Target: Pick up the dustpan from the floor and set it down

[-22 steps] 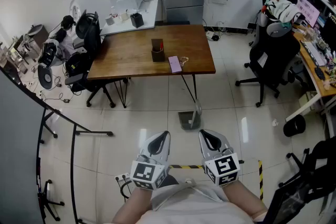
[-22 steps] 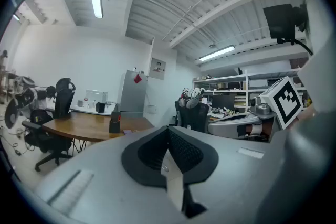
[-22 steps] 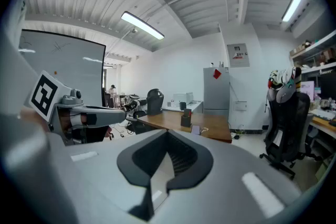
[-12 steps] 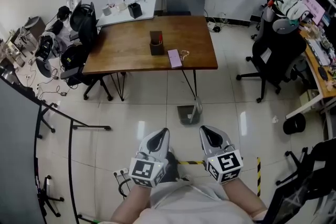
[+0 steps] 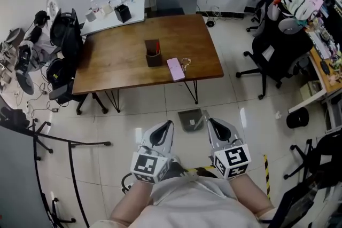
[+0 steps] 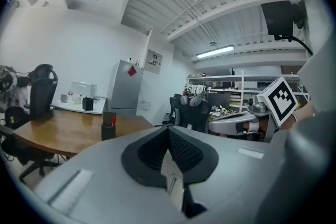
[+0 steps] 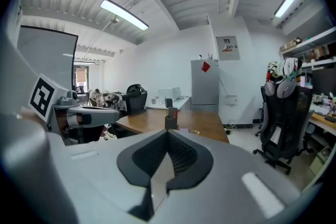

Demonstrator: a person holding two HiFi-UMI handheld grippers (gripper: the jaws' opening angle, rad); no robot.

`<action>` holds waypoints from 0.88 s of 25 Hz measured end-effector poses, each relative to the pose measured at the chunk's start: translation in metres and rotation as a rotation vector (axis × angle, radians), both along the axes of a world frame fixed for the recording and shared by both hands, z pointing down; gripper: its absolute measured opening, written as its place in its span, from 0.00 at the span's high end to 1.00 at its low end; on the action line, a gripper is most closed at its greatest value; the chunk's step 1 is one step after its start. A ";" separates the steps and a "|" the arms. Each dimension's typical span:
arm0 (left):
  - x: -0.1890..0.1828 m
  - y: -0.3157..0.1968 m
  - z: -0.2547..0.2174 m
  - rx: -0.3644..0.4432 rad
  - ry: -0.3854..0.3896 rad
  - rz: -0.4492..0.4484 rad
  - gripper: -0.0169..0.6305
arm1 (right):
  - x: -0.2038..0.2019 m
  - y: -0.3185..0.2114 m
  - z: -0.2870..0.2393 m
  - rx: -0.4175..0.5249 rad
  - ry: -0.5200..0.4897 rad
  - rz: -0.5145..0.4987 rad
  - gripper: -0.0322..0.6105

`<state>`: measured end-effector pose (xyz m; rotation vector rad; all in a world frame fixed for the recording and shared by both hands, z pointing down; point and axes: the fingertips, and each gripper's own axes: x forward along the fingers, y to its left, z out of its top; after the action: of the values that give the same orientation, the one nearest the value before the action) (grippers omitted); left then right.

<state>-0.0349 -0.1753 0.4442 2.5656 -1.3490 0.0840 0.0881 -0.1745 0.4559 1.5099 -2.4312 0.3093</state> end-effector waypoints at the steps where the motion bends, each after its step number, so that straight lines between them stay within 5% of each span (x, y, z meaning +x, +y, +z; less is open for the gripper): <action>1: -0.003 -0.009 0.000 0.003 -0.003 0.002 0.95 | 0.000 -0.007 0.001 -0.005 -0.001 0.012 0.95; 7: -0.011 -0.033 0.010 -0.039 0.001 -0.019 0.95 | 0.004 -0.023 0.015 -0.070 0.016 0.009 0.95; 8: -0.012 -0.035 0.014 -0.052 0.007 -0.031 0.95 | 0.005 -0.025 0.024 -0.105 0.018 -0.004 0.88; 14: -0.011 -0.043 0.062 -0.152 0.016 -0.098 0.95 | 0.037 -0.047 0.128 -0.417 0.106 0.013 0.49; 22: -0.013 -0.043 0.161 -0.260 -0.011 -0.126 0.95 | 0.062 -0.083 0.312 -0.799 0.208 0.045 0.47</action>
<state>-0.0479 -0.2186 0.6052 2.2651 -1.3992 0.2351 0.1500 -0.2575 0.7678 1.1470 -1.7690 0.9416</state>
